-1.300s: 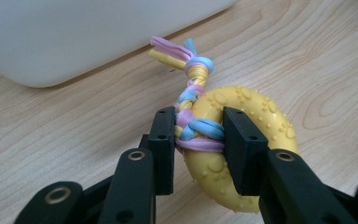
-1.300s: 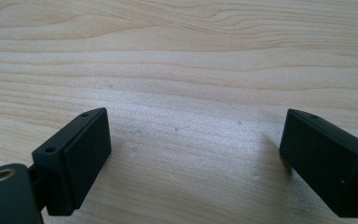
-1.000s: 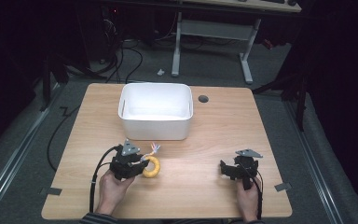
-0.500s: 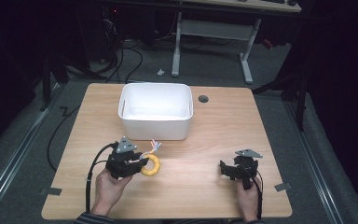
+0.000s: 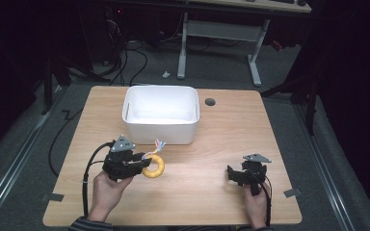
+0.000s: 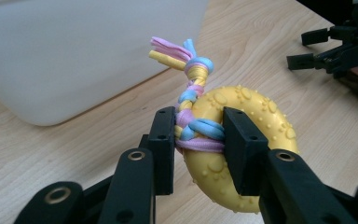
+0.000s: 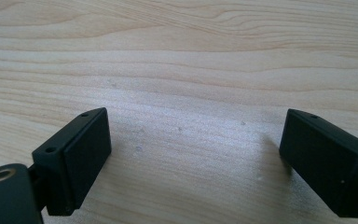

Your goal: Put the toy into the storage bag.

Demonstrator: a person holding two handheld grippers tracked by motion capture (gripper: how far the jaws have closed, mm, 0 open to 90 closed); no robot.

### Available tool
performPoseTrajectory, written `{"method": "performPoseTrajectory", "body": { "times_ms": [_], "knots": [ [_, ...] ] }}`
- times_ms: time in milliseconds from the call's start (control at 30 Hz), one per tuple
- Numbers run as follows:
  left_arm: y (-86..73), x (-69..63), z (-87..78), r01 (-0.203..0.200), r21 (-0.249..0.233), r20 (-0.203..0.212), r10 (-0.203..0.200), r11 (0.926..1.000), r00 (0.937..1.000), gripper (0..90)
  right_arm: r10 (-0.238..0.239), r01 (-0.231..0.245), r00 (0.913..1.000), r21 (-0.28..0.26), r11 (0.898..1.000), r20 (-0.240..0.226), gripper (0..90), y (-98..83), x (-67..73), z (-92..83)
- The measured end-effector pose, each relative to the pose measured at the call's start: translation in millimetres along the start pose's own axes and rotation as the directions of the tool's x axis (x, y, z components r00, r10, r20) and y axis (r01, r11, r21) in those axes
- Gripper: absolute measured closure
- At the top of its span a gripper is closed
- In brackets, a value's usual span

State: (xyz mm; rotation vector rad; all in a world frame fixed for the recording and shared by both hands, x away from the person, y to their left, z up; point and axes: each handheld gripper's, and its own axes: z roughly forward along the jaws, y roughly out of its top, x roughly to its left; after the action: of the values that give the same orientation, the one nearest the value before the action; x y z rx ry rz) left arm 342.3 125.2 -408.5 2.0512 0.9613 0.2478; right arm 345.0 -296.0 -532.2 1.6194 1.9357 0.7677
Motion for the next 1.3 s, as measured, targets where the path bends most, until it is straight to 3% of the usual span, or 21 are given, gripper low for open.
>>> {"method": "performPoseTrajectory", "body": {
  "times_ms": [367, 667, 800, 1300],
  "knots": [
    [15.7, 4.8, -17.6, -0.008, -0.001, 0.012, 0.008, 1.0, 0.9999, 66.1, -0.007, 0.007, 1.0, 0.0, 1.0, -0.003, 8.7, 0.0, 0.0, 0.0],
    [30.3, 11.2, -27.0, 0.007, -0.02, 0.018, -0.007, 0.9998, 0.9998, 66.1, -0.008, 0.008, 1.0, 0.0, 1.0, -0.003, 8.7, 0.0, 0.1, 0.0],
    [39.2, 10.2, -31.6, -0.007, -0.023, 0.014, 0.008, 0.9997, 0.9999, 66.1, -0.009, 0.009, 0.9999, 0.0, 1.0, -0.004, 8.7, 0.0, 0.1, 0.0],
    [70.2, 11.4, -27.8, -0.019, -0.01, -0.012, 0.019, 0.9998, 0.9997, 66.1, -0.008, 0.008, 0.9999, 0.0, 1.0, -0.008, 8.7, -0.2, 1.0, -0.2]
  ]
}}
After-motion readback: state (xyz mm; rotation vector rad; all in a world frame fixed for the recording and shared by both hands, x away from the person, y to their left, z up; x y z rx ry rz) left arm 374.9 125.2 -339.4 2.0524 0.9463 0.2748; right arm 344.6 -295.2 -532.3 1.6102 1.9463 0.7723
